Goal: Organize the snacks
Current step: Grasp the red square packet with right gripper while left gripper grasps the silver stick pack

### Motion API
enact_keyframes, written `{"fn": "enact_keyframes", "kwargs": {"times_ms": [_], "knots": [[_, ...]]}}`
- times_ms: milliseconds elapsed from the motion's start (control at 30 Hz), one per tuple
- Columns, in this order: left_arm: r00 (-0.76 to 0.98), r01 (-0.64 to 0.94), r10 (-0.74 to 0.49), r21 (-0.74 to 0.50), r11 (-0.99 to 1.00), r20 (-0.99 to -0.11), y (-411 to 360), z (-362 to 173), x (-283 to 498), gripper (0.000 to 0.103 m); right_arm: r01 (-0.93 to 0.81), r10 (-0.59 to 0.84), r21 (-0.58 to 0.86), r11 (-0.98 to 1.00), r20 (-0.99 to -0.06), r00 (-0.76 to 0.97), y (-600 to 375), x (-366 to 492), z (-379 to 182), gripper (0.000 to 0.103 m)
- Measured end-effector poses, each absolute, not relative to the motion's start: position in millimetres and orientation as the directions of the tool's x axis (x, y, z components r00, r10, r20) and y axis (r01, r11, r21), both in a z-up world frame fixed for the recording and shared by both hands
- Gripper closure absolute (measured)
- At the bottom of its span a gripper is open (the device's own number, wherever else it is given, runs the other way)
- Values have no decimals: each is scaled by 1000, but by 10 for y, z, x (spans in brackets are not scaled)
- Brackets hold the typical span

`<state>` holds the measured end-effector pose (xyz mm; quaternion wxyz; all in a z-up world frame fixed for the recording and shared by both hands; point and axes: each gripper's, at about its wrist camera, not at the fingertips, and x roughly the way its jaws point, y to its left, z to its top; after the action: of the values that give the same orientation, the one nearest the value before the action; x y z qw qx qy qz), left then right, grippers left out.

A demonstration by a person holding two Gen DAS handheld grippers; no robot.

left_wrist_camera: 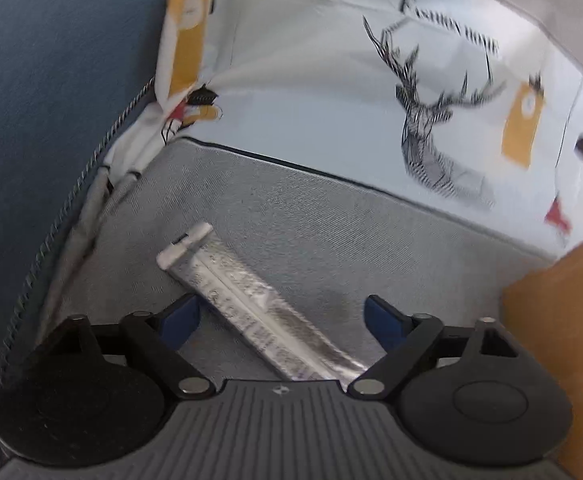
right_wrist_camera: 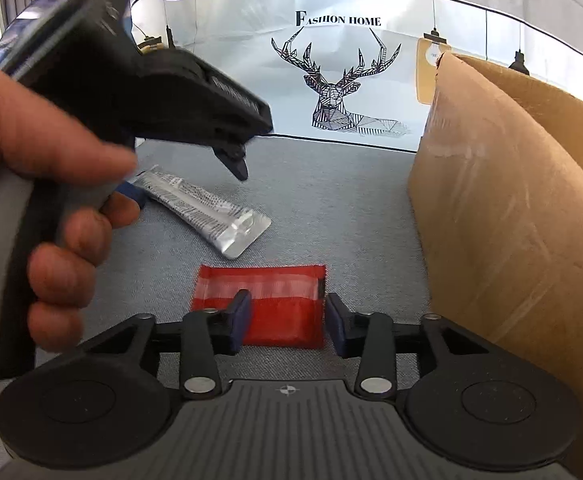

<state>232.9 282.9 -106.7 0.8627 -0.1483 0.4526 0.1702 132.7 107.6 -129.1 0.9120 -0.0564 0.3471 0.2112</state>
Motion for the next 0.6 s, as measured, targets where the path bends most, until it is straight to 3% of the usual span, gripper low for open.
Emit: {"fn": "enact_keyframes", "kwargs": {"times_ms": [33, 67, 133, 167, 200, 367, 433, 500, 600], "knots": [[524, -423, 181, -70, 903, -832, 2834, -1067, 2321, 24, -427, 347, 41, 903, -654, 672, 1080, 1326, -1288, 50], [519, -419, 198, -45, 907, -832, 2848, -1062, 2309, 33, -430, 346, 34, 902, -652, 674, 1091, 1328, -1290, 46], [510, -417, 214, -21, 909, -833, 2902, -1031, 2280, 54, -441, 351, 31, 897, -656, 668, 1121, 1337, -1301, 28], [504, -419, 218, -16, 908, -836, 2937, -1012, 2258, 66, -444, 355, 35, 895, -660, 663, 1134, 1345, -1305, 26], [500, -421, 219, -14, 907, -838, 2970, -988, 2236, 70, -449, 357, 36, 893, -664, 657, 1148, 1353, -1313, 23], [509, -453, 197, -66, 889, -838, 3147, -894, 2093, 71, -459, 354, 25, 888, -674, 649, 1205, 1408, -1338, 17], [522, -479, 165, -128, 868, -837, 3218, -884, 2053, 64, -460, 355, 29, 888, -677, 644, 1207, 1428, -1345, 17], [526, -494, 149, -158, 855, -837, 3241, -884, 2046, 45, -463, 357, 31, 886, -682, 638, 1203, 1439, -1357, 17], [499, -491, 164, -121, 863, -851, 3181, -890, 2078, 42, -474, 363, 27, 880, -683, 634, 1194, 1444, -1366, 19]]}}
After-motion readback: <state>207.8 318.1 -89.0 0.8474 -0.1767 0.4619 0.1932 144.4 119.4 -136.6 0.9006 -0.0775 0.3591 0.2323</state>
